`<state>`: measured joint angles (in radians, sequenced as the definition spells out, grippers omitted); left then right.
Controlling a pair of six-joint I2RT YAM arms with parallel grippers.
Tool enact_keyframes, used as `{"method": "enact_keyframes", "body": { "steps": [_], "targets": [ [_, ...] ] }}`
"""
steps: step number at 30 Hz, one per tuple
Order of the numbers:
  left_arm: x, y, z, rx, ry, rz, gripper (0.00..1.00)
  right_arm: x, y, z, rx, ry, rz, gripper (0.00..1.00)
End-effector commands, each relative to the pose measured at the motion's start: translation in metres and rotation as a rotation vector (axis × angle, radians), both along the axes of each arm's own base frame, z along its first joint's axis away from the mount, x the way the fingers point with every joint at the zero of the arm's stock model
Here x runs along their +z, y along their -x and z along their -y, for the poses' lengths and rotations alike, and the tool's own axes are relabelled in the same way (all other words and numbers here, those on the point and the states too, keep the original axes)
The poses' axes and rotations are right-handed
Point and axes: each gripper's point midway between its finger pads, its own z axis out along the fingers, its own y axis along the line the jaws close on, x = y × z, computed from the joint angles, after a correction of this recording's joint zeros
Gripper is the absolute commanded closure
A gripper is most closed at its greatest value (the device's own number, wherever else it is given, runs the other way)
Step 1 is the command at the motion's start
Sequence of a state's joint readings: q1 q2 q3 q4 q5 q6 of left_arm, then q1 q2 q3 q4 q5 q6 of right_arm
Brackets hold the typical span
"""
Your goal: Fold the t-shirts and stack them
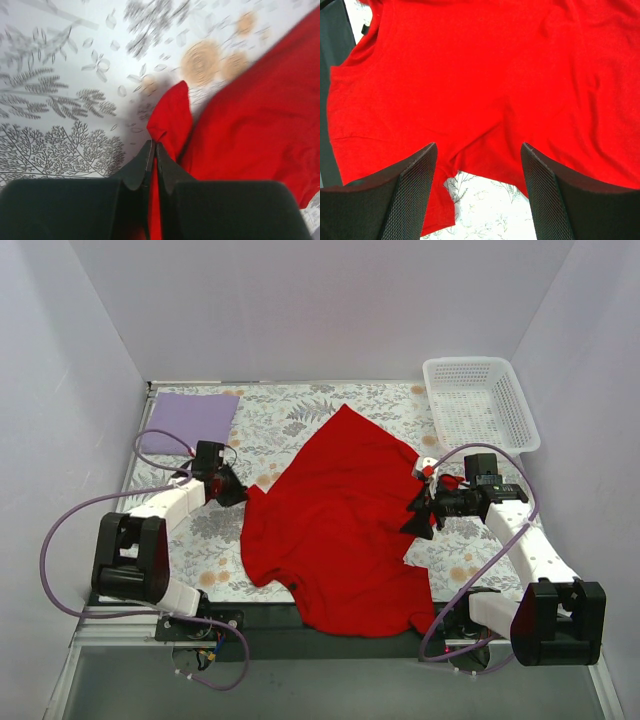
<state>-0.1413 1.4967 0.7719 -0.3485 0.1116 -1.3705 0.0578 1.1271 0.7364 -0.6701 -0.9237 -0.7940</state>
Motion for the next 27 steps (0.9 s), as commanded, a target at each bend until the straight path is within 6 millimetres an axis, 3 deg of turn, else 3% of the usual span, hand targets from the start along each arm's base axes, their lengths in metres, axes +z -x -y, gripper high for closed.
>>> {"method": "enact_keyframes", "body": {
  "steps": [1,3,4,8,18,27],
  "targets": [
    [0.074,-0.04,-0.015,-0.006,-0.096,0.233,1.0,0.008,-0.001,-0.002,0.017,-0.03,0.05,0.26],
    [0.1,-0.048,-0.025,0.0,-0.156,0.307,1.0,0.008,-0.001,-0.002,0.016,-0.033,0.052,0.26],
    [0.123,-0.055,-0.027,0.003,-0.169,0.366,1.0,0.008,-0.002,-0.002,0.016,-0.032,0.053,0.26],
    [0.159,-0.066,-0.035,-0.008,-0.231,0.438,1.0,0.008,-0.002,-0.002,0.015,-0.033,0.048,0.26],
    [0.179,-0.075,-0.048,0.016,-0.306,0.456,1.0,0.007,-0.003,0.0,0.009,-0.034,0.05,0.26],
    [0.182,-0.077,-0.054,0.025,-0.339,0.449,1.0,0.005,-0.003,0.001,0.007,-0.028,0.046,0.26]
  ]
}}
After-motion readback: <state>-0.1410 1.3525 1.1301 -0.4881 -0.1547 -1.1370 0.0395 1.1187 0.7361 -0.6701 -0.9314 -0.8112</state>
